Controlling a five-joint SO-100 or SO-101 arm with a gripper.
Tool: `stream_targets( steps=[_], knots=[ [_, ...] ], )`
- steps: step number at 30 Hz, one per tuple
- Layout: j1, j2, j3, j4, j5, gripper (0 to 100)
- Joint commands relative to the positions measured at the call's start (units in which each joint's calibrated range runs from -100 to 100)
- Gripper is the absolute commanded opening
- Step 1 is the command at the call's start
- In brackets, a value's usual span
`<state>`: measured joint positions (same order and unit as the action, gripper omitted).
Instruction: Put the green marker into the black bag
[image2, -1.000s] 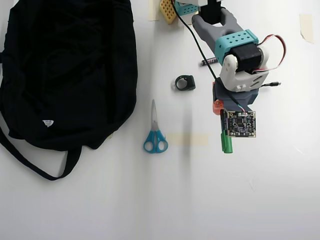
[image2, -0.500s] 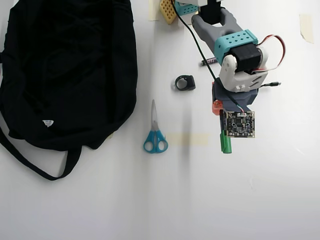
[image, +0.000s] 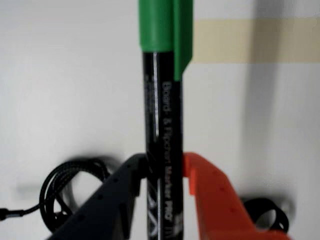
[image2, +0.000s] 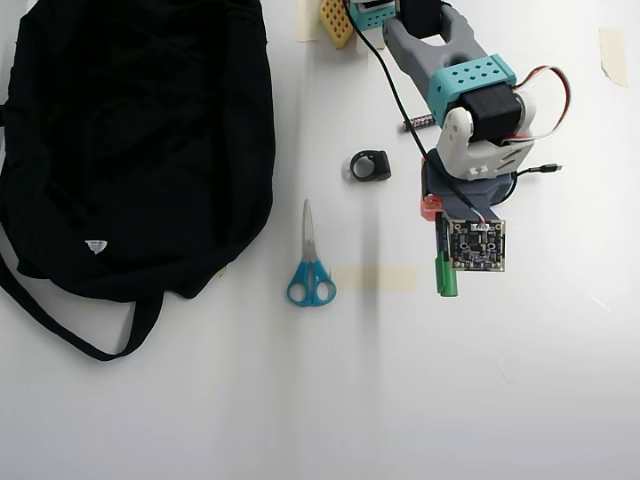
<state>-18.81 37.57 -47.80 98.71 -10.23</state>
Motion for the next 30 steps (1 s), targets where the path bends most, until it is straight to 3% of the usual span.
stream_targets(
  steps=[1,14,30],
  knots=[
    [0.34,-5.20,0.54,-0.18,0.27,2],
    [0.41,-6.36,1.98,-0.18,0.32,2],
    [3.48,-23.21,24.17,-0.26,0.22,2]
  ],
)
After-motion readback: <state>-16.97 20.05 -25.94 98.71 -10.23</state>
